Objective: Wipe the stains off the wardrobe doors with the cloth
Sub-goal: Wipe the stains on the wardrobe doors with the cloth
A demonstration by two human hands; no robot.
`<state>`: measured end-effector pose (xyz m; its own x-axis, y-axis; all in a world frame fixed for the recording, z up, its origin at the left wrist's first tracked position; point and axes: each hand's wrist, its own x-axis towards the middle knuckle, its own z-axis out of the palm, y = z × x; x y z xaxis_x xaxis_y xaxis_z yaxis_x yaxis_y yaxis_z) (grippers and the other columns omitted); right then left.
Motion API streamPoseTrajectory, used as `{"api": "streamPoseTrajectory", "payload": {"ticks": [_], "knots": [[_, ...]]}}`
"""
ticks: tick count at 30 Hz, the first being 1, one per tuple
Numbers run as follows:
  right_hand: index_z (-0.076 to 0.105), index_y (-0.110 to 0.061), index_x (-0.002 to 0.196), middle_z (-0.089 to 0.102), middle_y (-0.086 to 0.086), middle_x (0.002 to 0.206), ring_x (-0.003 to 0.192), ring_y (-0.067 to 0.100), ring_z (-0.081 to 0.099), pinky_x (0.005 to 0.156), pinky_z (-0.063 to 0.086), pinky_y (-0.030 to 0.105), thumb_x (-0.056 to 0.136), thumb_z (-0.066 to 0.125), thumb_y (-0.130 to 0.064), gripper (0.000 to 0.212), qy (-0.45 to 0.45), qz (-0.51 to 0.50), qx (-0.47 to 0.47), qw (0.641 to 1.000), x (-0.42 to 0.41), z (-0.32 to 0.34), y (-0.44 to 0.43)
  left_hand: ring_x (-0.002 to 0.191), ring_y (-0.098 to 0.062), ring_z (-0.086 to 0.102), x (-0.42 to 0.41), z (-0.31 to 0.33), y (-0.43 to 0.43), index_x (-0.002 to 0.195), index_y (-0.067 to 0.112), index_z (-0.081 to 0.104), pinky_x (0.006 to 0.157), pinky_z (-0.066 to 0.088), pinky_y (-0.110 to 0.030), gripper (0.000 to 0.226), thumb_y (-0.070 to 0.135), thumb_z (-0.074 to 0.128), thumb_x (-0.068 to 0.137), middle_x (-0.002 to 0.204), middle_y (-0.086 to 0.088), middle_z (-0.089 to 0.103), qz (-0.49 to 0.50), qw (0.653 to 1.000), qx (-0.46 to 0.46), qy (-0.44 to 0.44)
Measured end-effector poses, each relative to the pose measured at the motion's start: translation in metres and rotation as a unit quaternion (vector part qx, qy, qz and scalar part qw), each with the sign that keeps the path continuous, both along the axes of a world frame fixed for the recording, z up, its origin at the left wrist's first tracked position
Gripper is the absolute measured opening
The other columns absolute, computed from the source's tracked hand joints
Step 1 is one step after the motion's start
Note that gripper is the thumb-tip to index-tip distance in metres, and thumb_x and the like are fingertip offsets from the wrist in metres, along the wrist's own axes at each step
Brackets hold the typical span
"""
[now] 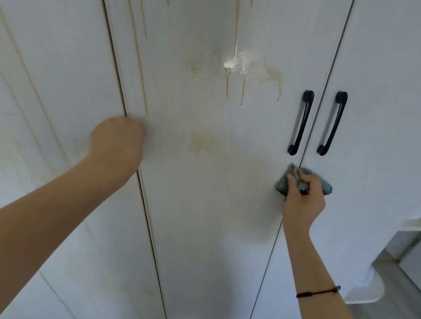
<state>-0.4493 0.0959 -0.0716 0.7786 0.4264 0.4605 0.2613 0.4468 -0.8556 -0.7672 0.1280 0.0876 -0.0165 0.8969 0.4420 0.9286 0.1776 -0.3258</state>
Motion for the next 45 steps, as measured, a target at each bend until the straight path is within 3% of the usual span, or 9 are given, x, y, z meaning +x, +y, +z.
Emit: {"api": "streamPoseTrajectory", "payload": {"ticks": [4,9,13,19,27,30,37,41,45], "knots": [[0.070,-0.011,0.103,0.066,-0.024,0.100,0.102,0.002,0.065,0.095,0.050,0.020,0.093,0.070,-0.005,0.011,-0.124,-0.032,0.098,0.987,0.022,0.031,0.021,0.097,-0.036,0.066,0.008,-0.001,0.002,0.107,0.007,0.070,0.062,0.042,-0.036,0.027,0.007,0.077,0.081,0.103,-0.015,0.066,0.025,0.999,-0.006,-0.019],[0.070,0.000,0.117,0.070,0.005,0.088,0.076,0.003,0.053,0.071,0.047,0.013,0.103,0.056,-0.023,0.031,-0.267,-0.091,0.021,0.959,0.022,-0.059,0.017,0.100,-0.036,0.066,0.008,-0.002,0.006,0.109,0.006,0.069,0.064,0.042,-0.036,0.027,0.006,0.076,0.082,0.105,-0.015,0.066,0.037,0.999,-0.001,-0.034],[0.069,-0.002,0.121,0.069,0.002,0.090,0.074,0.005,0.053,0.067,0.050,0.017,0.100,0.055,-0.021,0.031,-0.290,-0.064,0.008,0.955,0.030,-0.049,0.010,0.102,-0.035,0.065,0.011,-0.001,0.005,0.111,0.008,0.068,0.064,0.043,-0.037,0.029,0.005,0.074,0.083,0.106,-0.014,0.065,0.044,0.998,-0.003,-0.044],[0.069,-0.011,0.126,0.066,-0.014,0.106,0.095,-0.002,0.058,0.082,0.043,0.003,0.096,0.058,-0.005,0.033,-0.238,-0.083,0.054,0.966,0.029,0.051,0.024,0.088,-0.032,0.064,0.015,-0.001,0.002,0.100,0.006,0.068,0.060,0.041,-0.033,0.023,0.001,0.075,0.079,0.081,-0.010,0.056,0.049,0.997,-0.010,-0.066],[0.060,-0.013,0.137,0.062,-0.014,0.120,0.107,-0.004,0.056,0.083,0.051,0.016,0.103,0.056,-0.022,0.036,-0.252,-0.098,0.009,0.963,0.018,-0.020,0.012,0.094,-0.032,0.066,0.010,0.001,0.003,0.107,0.007,0.067,0.061,0.042,-0.034,0.028,0.005,0.075,0.080,0.100,-0.012,0.065,0.031,0.998,-0.015,-0.058],[0.063,-0.019,0.137,0.063,-0.019,0.115,0.105,-0.005,0.057,0.083,0.052,0.023,0.103,0.058,-0.020,0.034,-0.247,-0.087,0.001,0.965,0.021,0.026,0.016,0.094,-0.032,0.067,0.012,0.003,0.004,0.107,0.005,0.066,0.061,0.042,-0.034,0.028,0.002,0.074,0.080,0.099,-0.012,0.065,0.035,0.997,-0.016,-0.068],[0.063,-0.031,0.135,0.061,-0.036,0.108,0.093,-0.011,0.061,0.079,0.045,0.004,0.102,0.056,-0.021,0.035,-0.203,-0.062,0.020,0.977,0.021,0.090,0.018,0.095,-0.032,0.068,0.017,0.004,-0.001,0.104,0.003,0.064,0.063,0.045,-0.033,0.028,-0.011,0.062,0.079,0.099,-0.012,0.066,0.033,0.998,-0.013,-0.056],[0.063,-0.025,0.136,0.065,-0.021,0.117,0.105,-0.004,0.059,0.080,0.043,-0.001,0.103,0.056,-0.017,0.035,-0.204,-0.073,-0.004,0.976,0.015,0.048,0.012,0.097,-0.031,0.067,0.016,0.004,0.000,0.108,0.003,0.064,0.064,0.045,-0.033,0.030,-0.010,0.059,0.081,0.101,-0.011,0.064,0.021,0.998,-0.015,-0.051],[0.066,-0.026,0.132,0.070,-0.014,0.102,0.081,-0.004,0.059,0.069,0.044,0.002,0.102,0.059,-0.020,0.032,-0.204,-0.051,-0.013,0.978,0.020,0.084,0.008,0.101,-0.031,0.067,0.015,0.003,0.000,0.112,0.003,0.064,0.065,0.043,-0.033,0.032,-0.010,0.057,0.083,0.106,-0.011,0.065,0.018,0.998,-0.007,-0.052]]}}
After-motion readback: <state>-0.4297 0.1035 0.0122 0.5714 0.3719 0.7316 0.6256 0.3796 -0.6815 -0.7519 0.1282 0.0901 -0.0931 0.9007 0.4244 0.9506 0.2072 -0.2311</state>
